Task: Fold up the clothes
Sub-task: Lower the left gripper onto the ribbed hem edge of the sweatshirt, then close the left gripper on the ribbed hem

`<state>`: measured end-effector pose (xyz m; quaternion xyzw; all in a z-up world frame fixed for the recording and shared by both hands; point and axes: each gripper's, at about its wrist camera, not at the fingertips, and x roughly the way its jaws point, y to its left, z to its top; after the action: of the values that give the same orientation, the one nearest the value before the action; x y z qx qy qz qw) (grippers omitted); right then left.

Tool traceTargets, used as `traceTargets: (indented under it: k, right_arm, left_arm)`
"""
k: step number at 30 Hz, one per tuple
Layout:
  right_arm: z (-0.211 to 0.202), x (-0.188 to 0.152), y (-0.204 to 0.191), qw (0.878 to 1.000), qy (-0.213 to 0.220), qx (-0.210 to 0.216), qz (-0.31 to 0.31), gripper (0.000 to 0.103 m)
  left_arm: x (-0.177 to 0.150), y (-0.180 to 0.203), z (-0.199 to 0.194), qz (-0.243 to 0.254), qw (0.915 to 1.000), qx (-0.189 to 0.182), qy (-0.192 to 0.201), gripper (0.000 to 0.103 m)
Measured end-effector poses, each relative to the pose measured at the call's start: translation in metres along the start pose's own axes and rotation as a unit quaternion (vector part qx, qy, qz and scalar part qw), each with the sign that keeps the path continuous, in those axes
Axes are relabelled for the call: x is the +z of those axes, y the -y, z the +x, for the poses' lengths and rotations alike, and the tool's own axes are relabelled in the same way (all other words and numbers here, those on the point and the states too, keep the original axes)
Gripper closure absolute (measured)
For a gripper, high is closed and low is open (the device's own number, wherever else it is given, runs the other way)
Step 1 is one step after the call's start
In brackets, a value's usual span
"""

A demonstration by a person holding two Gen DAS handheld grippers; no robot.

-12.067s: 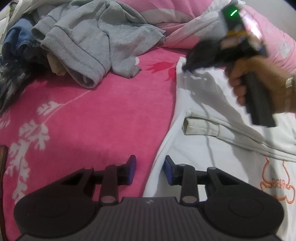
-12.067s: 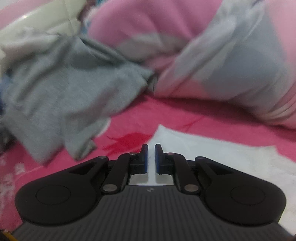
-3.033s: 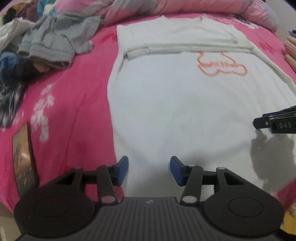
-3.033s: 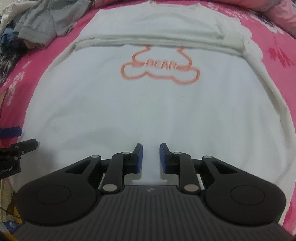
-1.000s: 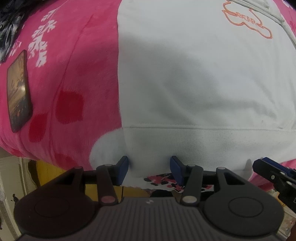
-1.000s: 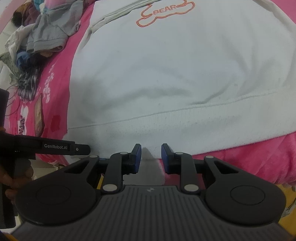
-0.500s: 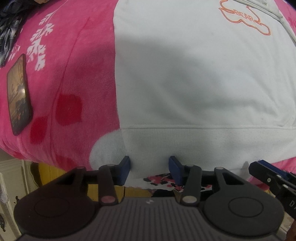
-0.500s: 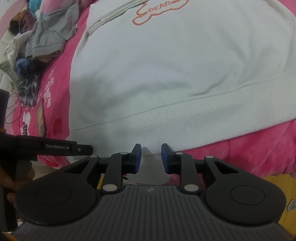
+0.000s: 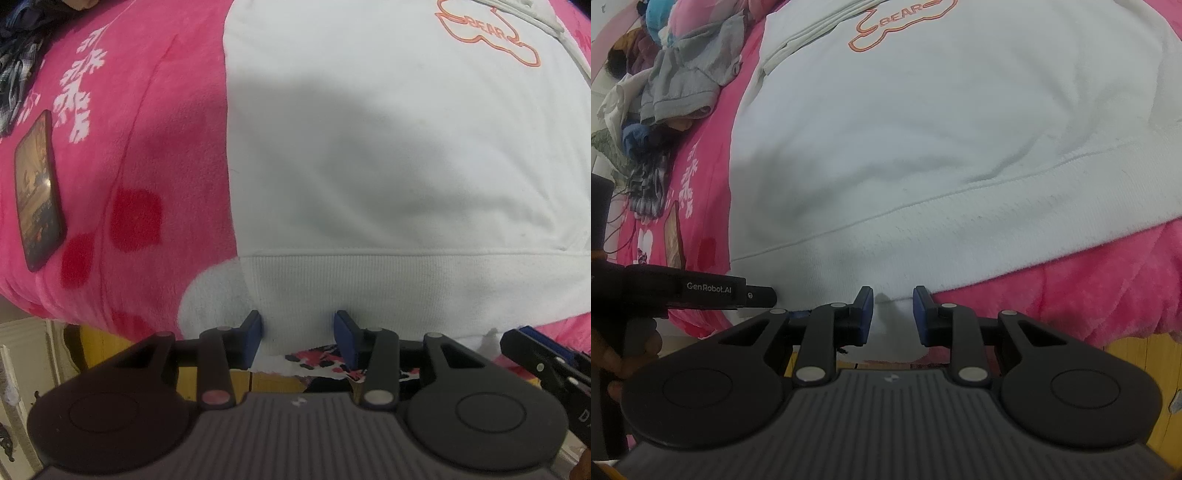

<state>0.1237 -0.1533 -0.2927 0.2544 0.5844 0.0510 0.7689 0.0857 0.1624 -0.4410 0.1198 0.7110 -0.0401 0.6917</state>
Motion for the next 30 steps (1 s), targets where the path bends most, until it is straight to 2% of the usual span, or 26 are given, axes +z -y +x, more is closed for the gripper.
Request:
traceTargets:
  k: [14,26,30]
  right_arm:
    - [-0.001,-0.006,0.000,1.000,0.007,0.002,0.010,0.081]
    - [0.000,-0.004,0.001,1.000,0.005,0.000,0.007,0.081]
    - [-0.001,-0.002,0.000,1.000,0.005,-0.001,0.002,0.081]
  left_arm:
    - [-0.005,0.000,-0.006,-0.002,1.0000,0.003,0.008,0.059]
    - [-0.016,-0.024,-0.010,-0.029,0.9980,-0.053,0.020,0.061]
    - [-0.020,-0.029,-0.013,-0.031,0.9972,-0.062,0.027,0.071]
